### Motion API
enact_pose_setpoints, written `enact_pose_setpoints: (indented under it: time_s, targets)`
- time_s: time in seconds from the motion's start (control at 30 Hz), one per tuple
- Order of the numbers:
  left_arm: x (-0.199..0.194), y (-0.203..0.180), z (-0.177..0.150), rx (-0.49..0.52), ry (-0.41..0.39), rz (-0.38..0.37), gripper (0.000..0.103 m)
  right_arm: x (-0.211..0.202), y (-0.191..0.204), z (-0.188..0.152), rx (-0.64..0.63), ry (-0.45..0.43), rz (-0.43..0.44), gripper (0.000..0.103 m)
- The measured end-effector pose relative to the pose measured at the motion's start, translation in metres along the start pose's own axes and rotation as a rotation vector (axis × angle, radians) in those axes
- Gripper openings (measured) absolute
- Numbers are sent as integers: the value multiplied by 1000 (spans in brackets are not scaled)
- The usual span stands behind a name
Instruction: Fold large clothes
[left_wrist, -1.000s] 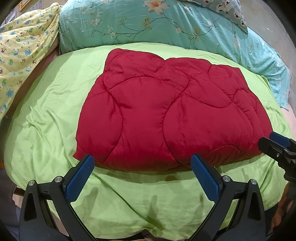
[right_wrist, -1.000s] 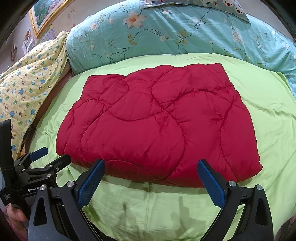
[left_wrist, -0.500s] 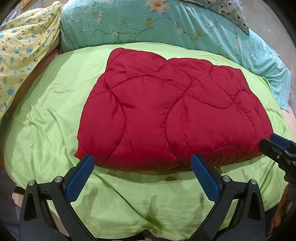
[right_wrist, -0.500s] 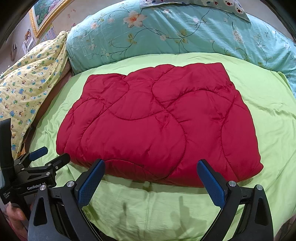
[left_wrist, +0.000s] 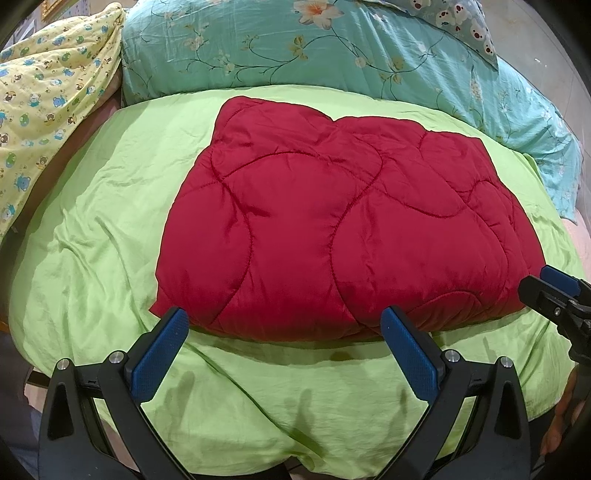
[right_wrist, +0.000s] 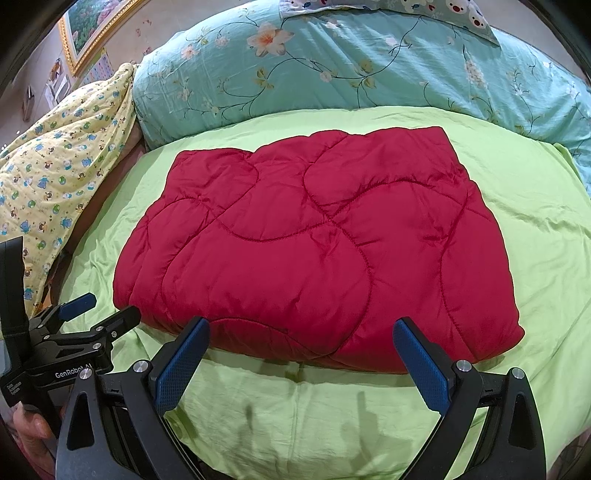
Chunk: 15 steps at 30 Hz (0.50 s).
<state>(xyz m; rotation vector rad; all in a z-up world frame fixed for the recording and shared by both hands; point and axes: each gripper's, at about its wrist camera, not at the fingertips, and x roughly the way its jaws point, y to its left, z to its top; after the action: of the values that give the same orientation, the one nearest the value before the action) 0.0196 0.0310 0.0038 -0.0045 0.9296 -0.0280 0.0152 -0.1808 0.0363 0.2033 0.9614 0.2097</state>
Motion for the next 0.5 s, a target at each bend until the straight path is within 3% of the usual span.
enact_pose_setpoints:
  time_s: [0.5]
  targets:
    - [-2, 1, 2, -4, -7, 14, 103, 0, 0, 0, 0, -2, 0, 100]
